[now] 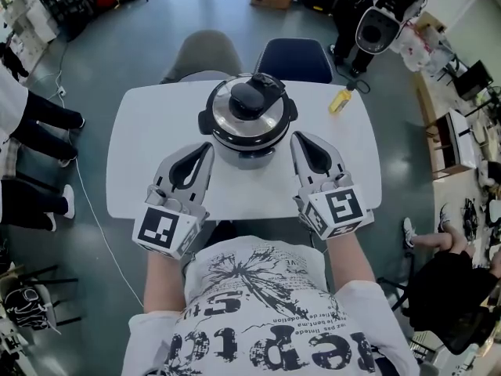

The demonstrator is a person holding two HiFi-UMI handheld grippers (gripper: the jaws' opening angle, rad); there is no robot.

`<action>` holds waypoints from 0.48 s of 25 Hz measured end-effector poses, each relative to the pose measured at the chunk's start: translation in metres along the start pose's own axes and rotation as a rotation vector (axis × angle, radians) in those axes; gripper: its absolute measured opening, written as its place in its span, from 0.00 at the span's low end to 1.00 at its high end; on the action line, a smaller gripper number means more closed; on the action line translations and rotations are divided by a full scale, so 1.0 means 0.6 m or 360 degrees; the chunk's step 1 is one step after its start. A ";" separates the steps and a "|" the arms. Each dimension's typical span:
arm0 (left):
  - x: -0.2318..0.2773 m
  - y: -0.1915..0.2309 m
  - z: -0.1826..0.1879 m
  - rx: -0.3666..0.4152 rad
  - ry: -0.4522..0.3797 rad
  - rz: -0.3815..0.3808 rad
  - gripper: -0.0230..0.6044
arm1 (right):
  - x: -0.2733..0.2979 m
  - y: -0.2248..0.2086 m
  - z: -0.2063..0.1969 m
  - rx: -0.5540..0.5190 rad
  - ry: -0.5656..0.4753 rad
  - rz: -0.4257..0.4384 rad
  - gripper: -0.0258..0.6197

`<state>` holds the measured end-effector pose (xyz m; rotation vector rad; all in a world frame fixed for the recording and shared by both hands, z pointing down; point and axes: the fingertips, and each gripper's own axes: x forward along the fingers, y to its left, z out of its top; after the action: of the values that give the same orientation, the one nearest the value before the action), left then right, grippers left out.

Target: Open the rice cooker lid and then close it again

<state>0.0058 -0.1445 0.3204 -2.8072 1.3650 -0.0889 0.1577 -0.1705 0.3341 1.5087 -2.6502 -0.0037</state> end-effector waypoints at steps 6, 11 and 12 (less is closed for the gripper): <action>0.004 0.009 0.005 0.0016 0.0012 0.0026 0.06 | 0.007 0.001 0.002 0.0007 0.0014 0.0017 0.06; 0.007 0.009 0.001 0.0029 0.0021 0.0037 0.06 | 0.008 0.005 -0.004 -0.0026 0.0019 0.0031 0.06; 0.008 0.010 0.000 0.0027 0.0023 0.0037 0.06 | 0.010 0.005 -0.006 -0.0034 0.0021 0.0034 0.06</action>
<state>0.0040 -0.1518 0.3205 -2.7816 1.3926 -0.1203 0.1522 -0.1737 0.3383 1.4687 -2.6472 -0.0201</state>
